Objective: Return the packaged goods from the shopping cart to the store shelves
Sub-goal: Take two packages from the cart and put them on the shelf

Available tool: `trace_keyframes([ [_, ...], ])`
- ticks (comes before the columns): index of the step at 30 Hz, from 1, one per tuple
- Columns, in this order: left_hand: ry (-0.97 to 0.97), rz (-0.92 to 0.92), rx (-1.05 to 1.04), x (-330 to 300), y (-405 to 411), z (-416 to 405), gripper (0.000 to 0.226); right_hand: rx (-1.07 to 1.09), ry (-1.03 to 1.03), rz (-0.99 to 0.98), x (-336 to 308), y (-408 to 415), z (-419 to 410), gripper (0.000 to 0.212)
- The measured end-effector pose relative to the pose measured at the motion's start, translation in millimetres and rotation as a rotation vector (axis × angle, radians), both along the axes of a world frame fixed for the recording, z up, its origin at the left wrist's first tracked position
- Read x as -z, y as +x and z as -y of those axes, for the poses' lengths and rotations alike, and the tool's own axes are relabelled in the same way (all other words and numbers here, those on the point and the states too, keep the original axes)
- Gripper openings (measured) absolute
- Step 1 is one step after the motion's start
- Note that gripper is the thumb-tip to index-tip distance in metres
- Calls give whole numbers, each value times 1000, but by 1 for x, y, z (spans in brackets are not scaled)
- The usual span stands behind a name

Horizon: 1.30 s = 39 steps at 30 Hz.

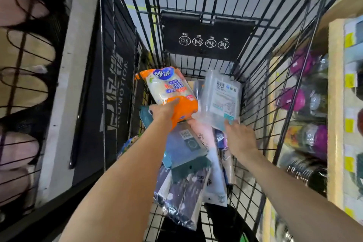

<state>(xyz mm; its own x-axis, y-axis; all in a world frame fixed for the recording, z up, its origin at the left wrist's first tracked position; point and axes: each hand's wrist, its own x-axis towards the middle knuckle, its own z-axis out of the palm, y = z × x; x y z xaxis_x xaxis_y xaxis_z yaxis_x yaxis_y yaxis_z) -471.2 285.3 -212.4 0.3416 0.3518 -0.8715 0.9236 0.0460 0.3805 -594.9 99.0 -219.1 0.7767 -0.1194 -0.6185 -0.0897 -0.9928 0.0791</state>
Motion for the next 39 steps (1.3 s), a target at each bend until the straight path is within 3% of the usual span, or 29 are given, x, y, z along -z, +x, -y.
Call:
trace_keyframes([
  [4, 39, -6, 45, 16, 24, 4, 87, -14, 17, 105, 6, 15, 0, 26],
  [8, -44, -2, 0, 4, 31, 7, 92, 88, 169, 340, -13, 22, 1, 49],
  [11, -139, 56, -11, -19, 35, 8, 77, 304, 416, 656, -59, 33, 14, 51],
  [14, -267, 178, 16, -49, 35, 10, 58, 629, 643, 992, -105, 45, 32, 29],
  [18, -464, 297, 201, -98, 38, 9, 44, 786, 685, 1246, -170, 52, 67, 22],
  [20, -503, 370, 299, -117, 38, 4, 53, 821, 740, 1264, -198, 48, 86, 12],
  [21, -507, 411, 351, -124, 37, 1, 59, 852, 775, 1246, -211, 45, 95, 18],
  [24, -322, 527, 567, -155, 32, -2, 79, 904, 903, 1231, -246, 17, 125, 21],
  [26, -220, 580, 710, -175, 26, 2, 79, 931, 951, 1241, -269, -11, 141, 40],
  [29, -239, 585, 875, -204, 12, 14, 75, 1040, 1031, 1212, -292, -48, 156, 49],
  [37, -648, 211, 1116, -255, -84, 93, 72, 1492, 1163, 928, -293, -154, 156, 43],
  [39, -691, 138, 1163, -265, -124, 110, 48, 1654, 1185, 897, -286, -194, 152, 40],
])
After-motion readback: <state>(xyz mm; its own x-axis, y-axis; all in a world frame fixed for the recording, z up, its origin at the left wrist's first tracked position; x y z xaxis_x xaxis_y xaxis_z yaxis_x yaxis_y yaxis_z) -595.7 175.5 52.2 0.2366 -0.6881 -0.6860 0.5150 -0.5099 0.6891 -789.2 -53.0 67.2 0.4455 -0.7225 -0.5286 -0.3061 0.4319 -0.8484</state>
